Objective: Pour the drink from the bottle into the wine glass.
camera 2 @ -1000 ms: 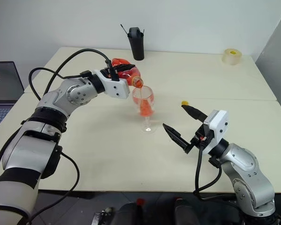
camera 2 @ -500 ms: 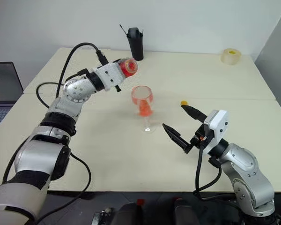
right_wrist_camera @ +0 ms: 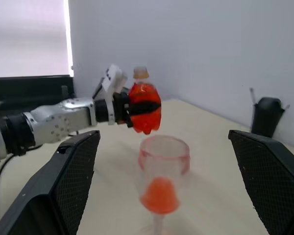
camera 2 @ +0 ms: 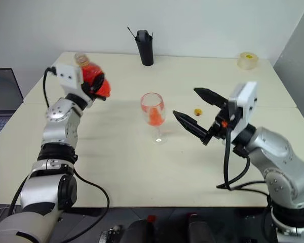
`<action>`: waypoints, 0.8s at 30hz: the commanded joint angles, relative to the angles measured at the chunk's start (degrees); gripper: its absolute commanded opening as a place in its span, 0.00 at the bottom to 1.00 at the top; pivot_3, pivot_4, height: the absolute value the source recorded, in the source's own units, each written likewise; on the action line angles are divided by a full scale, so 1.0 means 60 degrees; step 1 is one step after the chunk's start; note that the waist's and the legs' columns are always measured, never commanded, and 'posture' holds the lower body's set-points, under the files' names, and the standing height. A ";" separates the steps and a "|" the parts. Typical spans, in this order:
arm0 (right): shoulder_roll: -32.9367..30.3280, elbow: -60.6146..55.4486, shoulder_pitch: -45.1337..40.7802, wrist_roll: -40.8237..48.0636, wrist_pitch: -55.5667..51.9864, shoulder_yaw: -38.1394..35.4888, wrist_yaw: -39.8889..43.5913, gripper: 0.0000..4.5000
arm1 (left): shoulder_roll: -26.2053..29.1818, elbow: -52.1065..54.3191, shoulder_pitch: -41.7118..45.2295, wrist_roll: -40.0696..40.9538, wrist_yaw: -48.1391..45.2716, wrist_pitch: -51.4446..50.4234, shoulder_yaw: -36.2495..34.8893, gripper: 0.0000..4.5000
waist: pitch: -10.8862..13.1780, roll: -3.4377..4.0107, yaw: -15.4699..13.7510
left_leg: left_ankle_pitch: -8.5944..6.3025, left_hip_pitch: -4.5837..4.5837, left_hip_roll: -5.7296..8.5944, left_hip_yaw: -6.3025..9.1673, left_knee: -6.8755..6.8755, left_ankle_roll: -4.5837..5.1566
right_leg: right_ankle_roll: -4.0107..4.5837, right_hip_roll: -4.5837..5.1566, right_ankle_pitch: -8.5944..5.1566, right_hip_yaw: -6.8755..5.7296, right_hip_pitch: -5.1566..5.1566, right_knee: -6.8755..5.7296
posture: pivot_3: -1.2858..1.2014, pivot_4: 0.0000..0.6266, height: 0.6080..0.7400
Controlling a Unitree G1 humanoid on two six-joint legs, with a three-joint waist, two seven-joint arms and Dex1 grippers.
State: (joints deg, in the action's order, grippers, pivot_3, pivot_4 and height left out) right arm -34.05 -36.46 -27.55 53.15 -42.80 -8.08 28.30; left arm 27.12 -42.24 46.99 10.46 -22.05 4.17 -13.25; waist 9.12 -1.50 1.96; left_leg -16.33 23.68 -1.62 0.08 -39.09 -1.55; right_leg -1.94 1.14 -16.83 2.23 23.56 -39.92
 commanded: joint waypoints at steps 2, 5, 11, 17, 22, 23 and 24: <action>-0.0157 0.0355 -0.0908 0.1019 -0.1015 0.0022 -0.0456 1.00 | -0.0174 0.0990 -0.0311 0.0158 0.1108 -0.0140 -0.0515 0.19 | -0.0003 -0.0006 -0.0069 | 0.0000 0.0018 0.0007 0.0004 -0.0016 0.0001 | 0.0000 0.0009 0.0000 -0.0006 0.0000 -0.0002 | 0.52 0.24 1.00; -0.0291 0.0681 -0.1545 0.1192 -0.1496 0.0159 -0.0508 1.00 | -0.0359 0.1250 -0.0617 0.0097 0.1576 -0.0188 -0.0602 0.19 | -0.0004 -0.0007 -0.0086 | -0.0001 0.0034 0.0011 0.0013 -0.0030 0.0002 | -0.0001 0.0017 0.0000 -0.0013 0.0001 -0.0001 | 0.52 0.24 1.00; -0.0145 0.1470 -0.3060 0.0838 -0.2116 0.0944 -0.0518 1.00 | -0.0666 0.0829 -0.0693 0.0026 0.2053 0.0160 -0.0676 0.19 | -0.0005 -0.0008 -0.0050 | -0.0002 0.0030 0.0009 0.0008 -0.0029 0.0003 | 0.0000 0.0012 0.0000 -0.0009 0.0006 -0.0002 | 0.52 0.24 1.00; -0.0119 0.1702 -0.3475 0.0226 -0.2230 0.1549 -0.0351 1.00 | -0.0807 -0.0212 -0.0508 0.0002 0.2110 0.0806 -0.0668 0.19 | -0.0006 -0.0010 -0.0046 | -0.0003 0.0031 0.0006 0.0005 -0.0026 0.0005 | 0.0000 0.0014 0.0000 -0.0007 0.0011 -0.0002 | 0.52 0.24 1.00; -0.0011 0.1837 -0.3624 -0.0049 -0.2451 0.1627 -0.0440 1.00 | -0.0906 -0.0357 -0.0365 -0.0105 0.2007 0.1143 -0.0443 0.19 | -0.0006 -0.0011 -0.0047 | -0.0003 0.0034 0.0007 0.0004 -0.0026 0.0006 | 0.0000 0.0014 0.0000 -0.0009 0.0015 -0.0001 | 0.52 0.24 1.00; 0.0009 0.1833 -0.3621 -0.0079 -0.2475 0.1606 -0.0436 1.00 | -0.0911 -0.0277 -0.0347 -0.0136 0.1950 0.1172 -0.0386 0.19 | -0.0006 -0.0011 -0.0047 | -0.0003 0.0034 0.0007 0.0004 -0.0026 0.0005 | 0.0000 0.0013 0.0000 -0.0009 0.0015 -0.0001 | 0.52 0.24 1.00; 0.0023 0.1819 -0.3615 -0.0108 -0.2504 0.1591 -0.0434 1.00 | -0.0876 -0.0184 -0.0341 -0.0236 0.1868 0.1207 -0.0264 0.19 | -0.0006 -0.0011 -0.0047 | -0.0003 0.0035 0.0007 0.0004 -0.0026 0.0005 | 0.0000 0.0013 0.0000 -0.0009 0.0015 -0.0002 | 0.52 0.24 1.00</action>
State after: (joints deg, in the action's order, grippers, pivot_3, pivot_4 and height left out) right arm -33.77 -24.50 -48.19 52.80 -57.89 2.48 25.87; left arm 21.09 -46.91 42.73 9.83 -10.09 9.13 -15.46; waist 9.08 -1.57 1.67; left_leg -16.35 23.88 -1.58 0.10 -39.24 -1.52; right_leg -1.94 1.22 -16.83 2.18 23.65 -39.93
